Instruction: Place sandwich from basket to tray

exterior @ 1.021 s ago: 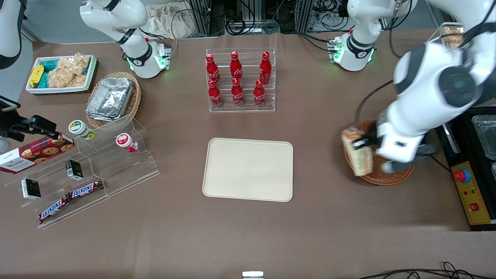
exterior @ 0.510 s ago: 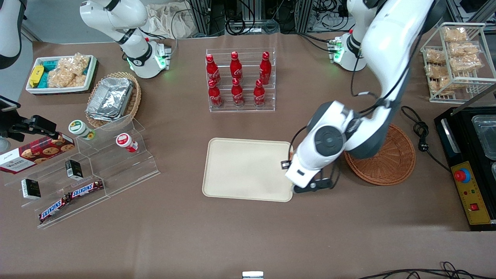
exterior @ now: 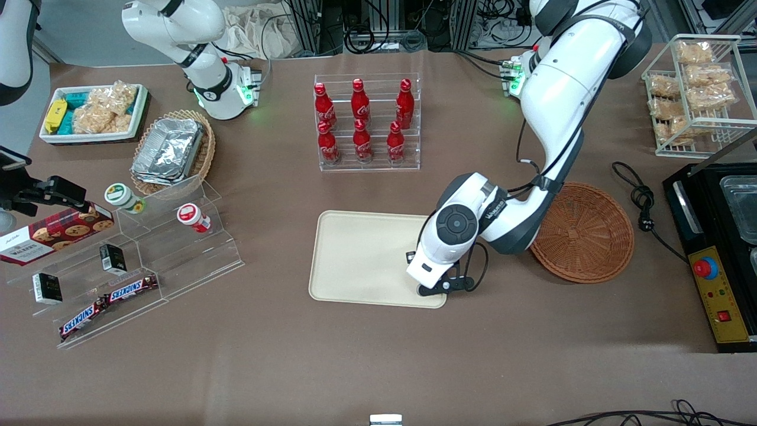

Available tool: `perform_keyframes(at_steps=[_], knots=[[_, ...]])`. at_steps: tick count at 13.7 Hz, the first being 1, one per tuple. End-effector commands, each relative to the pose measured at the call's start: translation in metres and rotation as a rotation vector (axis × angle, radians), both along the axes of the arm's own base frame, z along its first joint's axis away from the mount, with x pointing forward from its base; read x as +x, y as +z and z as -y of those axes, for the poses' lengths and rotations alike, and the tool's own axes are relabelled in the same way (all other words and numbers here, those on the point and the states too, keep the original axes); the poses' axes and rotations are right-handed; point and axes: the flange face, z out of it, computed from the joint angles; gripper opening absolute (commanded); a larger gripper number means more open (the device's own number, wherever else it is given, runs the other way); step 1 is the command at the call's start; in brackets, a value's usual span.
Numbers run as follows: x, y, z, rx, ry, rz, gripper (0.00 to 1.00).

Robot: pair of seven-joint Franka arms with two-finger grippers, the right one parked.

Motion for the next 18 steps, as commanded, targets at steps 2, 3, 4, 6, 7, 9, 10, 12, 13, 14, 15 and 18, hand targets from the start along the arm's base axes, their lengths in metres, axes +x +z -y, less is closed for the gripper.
perform_keyframes(at_steps=[2,3,4,6,7,9,10,12,13,14,15,18], knots=[[0.005,0.004,0.004,0.011,0.013,0.02,0.98],[0.006,0.006,0.003,0.01,0.013,0.022,1.0],[0.006,0.012,0.003,0.009,0.013,0.03,1.0],[0.013,0.035,-0.004,0.003,0.026,0.059,1.0],[0.017,0.053,-0.01,0.006,0.033,0.082,1.0],[0.03,0.096,-0.048,0.049,0.09,0.103,1.0],[0.034,0.115,-0.073,0.068,0.123,0.081,1.0],[0.037,0.154,-0.124,0.108,0.187,0.043,1.0],[0.04,0.171,-0.149,0.1,0.228,0.034,0.99],[0.039,0.187,-0.172,0.094,0.241,0.036,0.99],[0.035,0.199,-0.204,0.095,0.235,0.035,0.99],[-0.001,0.223,-0.271,0.087,0.149,0.02,0.99]])
